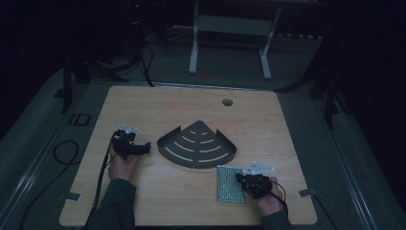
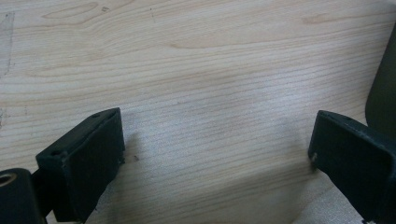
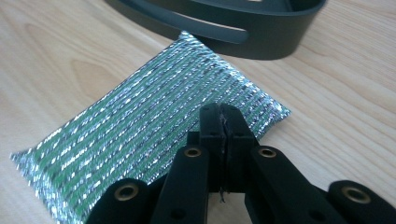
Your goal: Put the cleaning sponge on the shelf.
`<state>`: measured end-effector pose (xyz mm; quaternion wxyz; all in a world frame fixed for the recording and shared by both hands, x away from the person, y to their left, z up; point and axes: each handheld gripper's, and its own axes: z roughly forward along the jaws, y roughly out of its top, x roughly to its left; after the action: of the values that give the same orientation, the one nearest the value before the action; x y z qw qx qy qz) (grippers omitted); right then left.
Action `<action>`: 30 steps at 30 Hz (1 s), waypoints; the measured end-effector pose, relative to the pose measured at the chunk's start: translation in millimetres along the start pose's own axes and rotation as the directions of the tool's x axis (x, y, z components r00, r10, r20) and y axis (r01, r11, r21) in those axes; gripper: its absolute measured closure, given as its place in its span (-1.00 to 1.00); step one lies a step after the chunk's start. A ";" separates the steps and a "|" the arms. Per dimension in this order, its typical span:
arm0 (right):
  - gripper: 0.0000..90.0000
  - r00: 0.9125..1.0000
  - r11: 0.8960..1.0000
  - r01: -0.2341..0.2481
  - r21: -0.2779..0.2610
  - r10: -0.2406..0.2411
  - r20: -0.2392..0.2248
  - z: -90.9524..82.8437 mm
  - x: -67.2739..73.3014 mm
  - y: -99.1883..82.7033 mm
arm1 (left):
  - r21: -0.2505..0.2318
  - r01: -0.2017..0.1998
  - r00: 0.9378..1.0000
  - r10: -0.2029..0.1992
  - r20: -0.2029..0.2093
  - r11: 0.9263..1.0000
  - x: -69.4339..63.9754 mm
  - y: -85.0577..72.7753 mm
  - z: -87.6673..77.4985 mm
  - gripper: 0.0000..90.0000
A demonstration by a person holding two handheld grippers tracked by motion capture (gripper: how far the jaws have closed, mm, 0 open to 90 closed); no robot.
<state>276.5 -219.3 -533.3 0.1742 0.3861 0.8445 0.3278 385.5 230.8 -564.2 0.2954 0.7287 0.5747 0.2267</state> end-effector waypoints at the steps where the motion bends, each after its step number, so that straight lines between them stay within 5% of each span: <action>1: 0.95 1.000 1.000 -0.001 0.003 0.001 0.006 0.3 -1.9 0.3 | 0.000 0.000 1.000 0.000 0.000 1.000 0.0 0.0 0.0 -0.91; 11: 0.89 0.999 0.999 0.012 0.029 -0.014 0.042 8.3 -20.4 10.4 | 0.000 0.000 1.000 0.000 0.000 1.000 0.0 0.0 0.0 -0.91; 30: 0.80 1.000 0.998 0.016 0.064 -0.017 0.026 19.6 -43.8 28.3 | 0.000 0.000 1.000 0.000 0.000 1.000 0.0 0.0 0.0 -0.91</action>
<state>330.6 -230.9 -526.3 0.1755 0.3889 0.8553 0.2939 385.6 230.8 -564.2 0.2955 0.7289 0.5745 0.2266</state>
